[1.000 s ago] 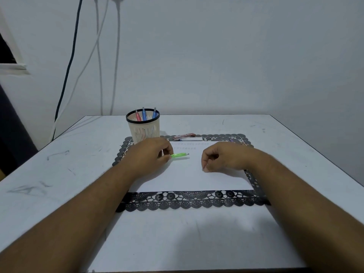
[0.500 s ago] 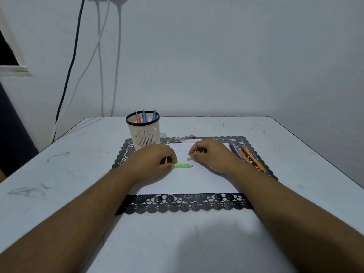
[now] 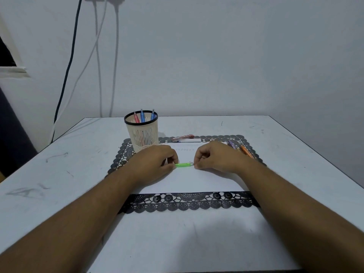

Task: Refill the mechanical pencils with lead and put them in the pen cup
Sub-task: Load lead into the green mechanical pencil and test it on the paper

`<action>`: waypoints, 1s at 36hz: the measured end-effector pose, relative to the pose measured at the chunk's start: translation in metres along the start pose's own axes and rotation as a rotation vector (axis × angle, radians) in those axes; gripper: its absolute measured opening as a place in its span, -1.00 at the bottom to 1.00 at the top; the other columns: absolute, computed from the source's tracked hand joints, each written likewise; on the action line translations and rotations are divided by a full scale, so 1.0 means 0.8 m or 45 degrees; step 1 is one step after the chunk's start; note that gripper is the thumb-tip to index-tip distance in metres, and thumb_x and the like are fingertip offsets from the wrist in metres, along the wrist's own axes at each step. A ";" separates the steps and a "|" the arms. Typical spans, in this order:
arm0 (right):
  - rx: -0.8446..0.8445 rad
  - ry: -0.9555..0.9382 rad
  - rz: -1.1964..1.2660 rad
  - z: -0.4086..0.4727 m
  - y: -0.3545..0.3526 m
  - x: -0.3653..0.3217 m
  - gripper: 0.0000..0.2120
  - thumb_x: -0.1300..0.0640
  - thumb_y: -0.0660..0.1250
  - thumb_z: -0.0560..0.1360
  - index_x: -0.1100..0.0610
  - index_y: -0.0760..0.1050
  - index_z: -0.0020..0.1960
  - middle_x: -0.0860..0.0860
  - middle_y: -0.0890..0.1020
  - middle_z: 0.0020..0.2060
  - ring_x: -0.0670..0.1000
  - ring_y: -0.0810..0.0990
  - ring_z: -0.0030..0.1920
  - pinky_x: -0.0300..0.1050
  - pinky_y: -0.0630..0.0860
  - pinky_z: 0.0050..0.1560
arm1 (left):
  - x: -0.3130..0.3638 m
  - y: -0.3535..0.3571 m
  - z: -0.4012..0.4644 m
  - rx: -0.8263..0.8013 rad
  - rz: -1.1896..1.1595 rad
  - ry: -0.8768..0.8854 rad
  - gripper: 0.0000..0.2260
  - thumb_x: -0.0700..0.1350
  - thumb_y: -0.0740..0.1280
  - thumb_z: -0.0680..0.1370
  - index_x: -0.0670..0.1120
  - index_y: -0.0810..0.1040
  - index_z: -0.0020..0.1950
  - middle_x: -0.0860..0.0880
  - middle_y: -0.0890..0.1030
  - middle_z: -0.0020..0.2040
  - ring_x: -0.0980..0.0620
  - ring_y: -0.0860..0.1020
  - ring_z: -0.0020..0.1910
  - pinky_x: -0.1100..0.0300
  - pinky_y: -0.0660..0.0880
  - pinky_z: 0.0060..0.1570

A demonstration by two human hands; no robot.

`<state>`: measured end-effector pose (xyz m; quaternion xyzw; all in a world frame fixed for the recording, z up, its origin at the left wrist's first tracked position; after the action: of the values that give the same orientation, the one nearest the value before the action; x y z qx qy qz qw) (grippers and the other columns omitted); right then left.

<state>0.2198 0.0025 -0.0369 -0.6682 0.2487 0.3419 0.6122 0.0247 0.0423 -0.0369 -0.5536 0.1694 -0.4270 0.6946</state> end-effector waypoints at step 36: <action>0.097 -0.049 -0.126 0.010 -0.005 0.008 -0.94 0.19 0.52 0.49 0.10 0.70 -0.16 -0.17 0.62 -0.41 -0.22 0.51 -0.36 -0.33 0.47 -0.26 | 0.004 -0.001 -0.002 -0.048 -0.080 0.009 -0.93 -0.06 0.42 0.59 0.09 0.64 0.05 0.18 0.58 -0.12 0.20 0.51 -0.15 0.23 0.48 -0.17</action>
<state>0.2255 0.0116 -0.0390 -0.6492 0.2164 0.3141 0.6580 0.0249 0.0389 -0.0359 -0.5702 0.1623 -0.4471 0.6698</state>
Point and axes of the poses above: each hand's wrist, its own z-axis towards the middle knuckle, its own y-axis out of the palm, x = y × z, the point moved 6 cm from there along z, towards the middle knuckle
